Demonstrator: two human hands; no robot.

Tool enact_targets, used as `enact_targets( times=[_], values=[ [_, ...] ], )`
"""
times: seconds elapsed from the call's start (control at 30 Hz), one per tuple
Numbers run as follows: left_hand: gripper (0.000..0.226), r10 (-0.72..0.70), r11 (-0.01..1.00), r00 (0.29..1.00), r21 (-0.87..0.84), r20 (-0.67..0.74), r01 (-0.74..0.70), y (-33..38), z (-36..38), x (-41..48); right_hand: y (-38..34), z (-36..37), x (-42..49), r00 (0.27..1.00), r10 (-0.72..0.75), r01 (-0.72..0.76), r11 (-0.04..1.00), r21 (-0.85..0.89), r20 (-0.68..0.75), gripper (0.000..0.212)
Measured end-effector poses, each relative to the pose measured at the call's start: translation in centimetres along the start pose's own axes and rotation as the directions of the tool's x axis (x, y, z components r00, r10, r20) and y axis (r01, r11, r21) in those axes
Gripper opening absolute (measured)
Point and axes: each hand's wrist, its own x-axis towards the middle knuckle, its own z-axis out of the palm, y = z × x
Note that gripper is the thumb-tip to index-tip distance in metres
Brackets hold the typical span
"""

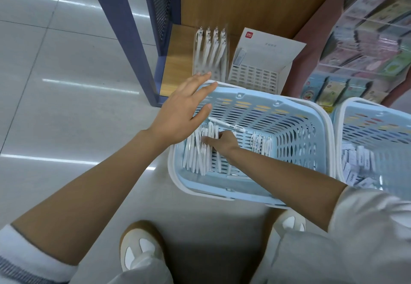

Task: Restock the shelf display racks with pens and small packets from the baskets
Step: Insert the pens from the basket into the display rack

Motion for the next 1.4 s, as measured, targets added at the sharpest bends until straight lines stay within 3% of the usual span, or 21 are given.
enact_targets(
  times=[0.1, 0.2, 0.27, 0.37, 0.47, 0.57, 0.63, 0.73, 0.83, 0.87, 0.9, 1.1, 1.17, 1.27, 1.4],
  values=[
    [0.046, -0.003, 1.0, 1.0, 0.006, 0.003, 0.003, -0.1, 0.0, 0.0, 0.5, -0.3, 0.2, 1.0, -0.004, 0.003, 0.999, 0.044, 0.016, 0.054],
    [0.046, -0.003, 1.0, 1.0, 0.009, 0.003, 0.003, 0.0, 0.0, 0.0, 0.7, -0.5, 0.0, 0.997, -0.026, 0.019, 0.995, 0.1, 0.069, 0.041],
    [0.046, -0.005, 1.0, 1.0, 0.011, 0.005, 0.005, 0.1, -0.1, 0.0, 0.5, -0.6, -0.2, 0.987, -0.025, 0.002, 0.989, 0.146, 0.156, 0.065],
    [0.045, -0.016, 1.0, 1.0, 0.014, 0.005, 0.016, 0.3, -0.2, 0.0, 0.2, -0.4, -0.4, 0.975, -0.061, 0.039, 0.993, 0.109, 0.215, 0.053],
    [0.045, -0.023, 1.0, 1.0, 0.016, 0.006, 0.023, 0.4, -0.3, -0.1, 0.6, -0.6, -0.6, 0.969, -0.087, 0.076, 0.995, 0.056, 0.229, 0.062],
    [0.045, -0.018, 1.0, 1.0, 0.021, 0.009, 0.018, 0.4, -0.4, 0.0, 0.6, -2.1, -1.3, 0.952, -0.189, 0.186, 0.982, 0.037, 0.241, 0.018],
    [0.045, -0.023, 0.999, 1.0, 0.028, 0.013, 0.022, 0.4, -0.4, 0.1, -0.1, -3.5, -2.3, 0.931, -0.271, 0.261, 0.962, 0.075, 0.244, 0.019],
    [0.044, -0.008, 1.0, 1.0, 0.021, 0.019, 0.008, 0.3, -0.5, 0.1, -2.0, -5.9, -4.2, 0.889, -0.396, 0.374, 0.918, 0.134, 0.229, 0.009],
    [0.043, -0.03, 0.998, 0.999, -0.055, 0.011, 0.03, 0.7, -1.0, 0.5, -4.0, -8.2, -6.5, 0.843, -0.497, 0.468, 0.867, 0.174, 0.206, 0.02],
    [0.043, -0.047, 0.994, 0.999, -0.099, -0.003, 0.046, 1.1, -1.1, 0.7, -4.5, -9.0, -6.9, 0.834, -0.519, 0.489, 0.852, 0.185, 0.186, 0.015],
    [0.042, -0.063, 0.988, 0.998, -0.141, -0.023, 0.059, 1.7, -1.2, 0.9, -5.2, -9.7, -7.5, 0.831, -0.535, 0.504, 0.84, 0.201, 0.152, 0.007],
    [0.04, -0.102, 0.974, 0.984, -0.217, -0.15, 0.068, 4.3, -0.7, 2.1, -7.3, -11.1, -7.5, 0.804, -0.59, 0.58, 0.753, 0.31, -0.069, 0.012],
    [0.039, -0.214, 0.904, 0.976, -0.388, -0.042, 0.181, 5.4, -1.0, 2.3, -8.1, -11.3, -7.6, 0.794, -0.592, 0.603, 0.736, 0.307, -0.14, 0.007],
    [0.039, -0.36, 0.66, 0.911, -0.635, 0.201, 0.401, 7.1, -1.1, 2.9, -9.6, -12.0, -7.8, 0.769, -0.594, 0.638, 0.686, 0.35, -0.237, 0.006],
    [0.036, -0.319, 0.406, 0.882, -0.791, 0.347, 0.457, 7.8, -1.6, 4.8, -11.9, -13.0, -7.9, 0.766, -0.586, 0.641, 0.67, 0.374, -0.263, 0.011]
  ],
)
